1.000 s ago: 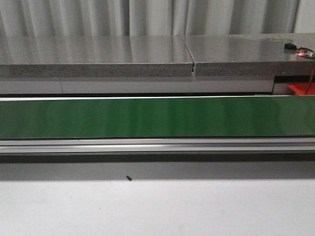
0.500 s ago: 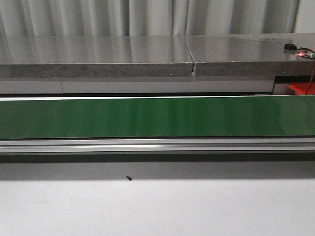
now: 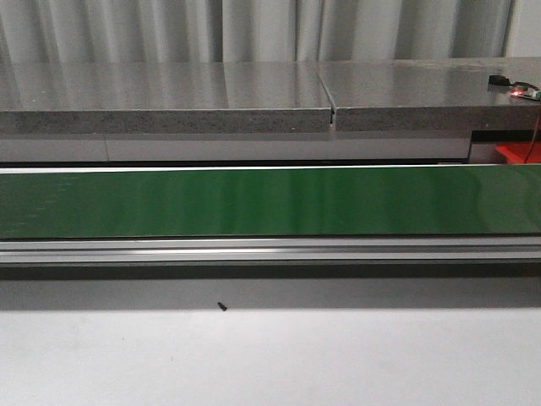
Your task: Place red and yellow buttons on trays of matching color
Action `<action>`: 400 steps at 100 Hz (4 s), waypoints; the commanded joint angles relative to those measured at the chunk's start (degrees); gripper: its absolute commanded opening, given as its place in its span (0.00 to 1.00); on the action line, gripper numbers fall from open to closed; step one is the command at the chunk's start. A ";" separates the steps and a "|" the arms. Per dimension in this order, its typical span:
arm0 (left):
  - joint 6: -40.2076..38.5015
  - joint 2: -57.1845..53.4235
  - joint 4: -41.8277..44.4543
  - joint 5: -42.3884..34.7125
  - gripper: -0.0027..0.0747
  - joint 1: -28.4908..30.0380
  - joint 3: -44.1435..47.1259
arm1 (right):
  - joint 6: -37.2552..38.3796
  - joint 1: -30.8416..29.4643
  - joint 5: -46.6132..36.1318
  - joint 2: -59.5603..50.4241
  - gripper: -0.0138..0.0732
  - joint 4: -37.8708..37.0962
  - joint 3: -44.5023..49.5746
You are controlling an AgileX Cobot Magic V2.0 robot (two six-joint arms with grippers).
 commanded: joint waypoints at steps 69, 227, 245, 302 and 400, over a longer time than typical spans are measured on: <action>6.66 -1.02 -10.74 -5.49 0.79 -12.79 -3.00 | -0.34 0.12 -3.61 -0.12 0.08 -0.62 -1.55; 9.68 13.80 -3.07 -11.76 0.79 7.68 -2.75 | -0.34 0.12 -3.61 -0.12 0.08 -0.62 -1.55; 9.68 14.20 -2.45 -15.20 0.64 7.68 -3.14 | -0.34 0.12 -3.61 -0.12 0.08 -0.62 -1.55; 9.68 4.05 -2.70 -12.10 0.32 5.97 -1.24 | -0.34 0.12 -3.61 -0.12 0.08 -0.62 -1.55; 9.68 1.02 -4.27 -7.39 0.80 -11.24 -1.48 | -0.34 0.12 -3.61 -0.12 0.08 -0.62 -1.55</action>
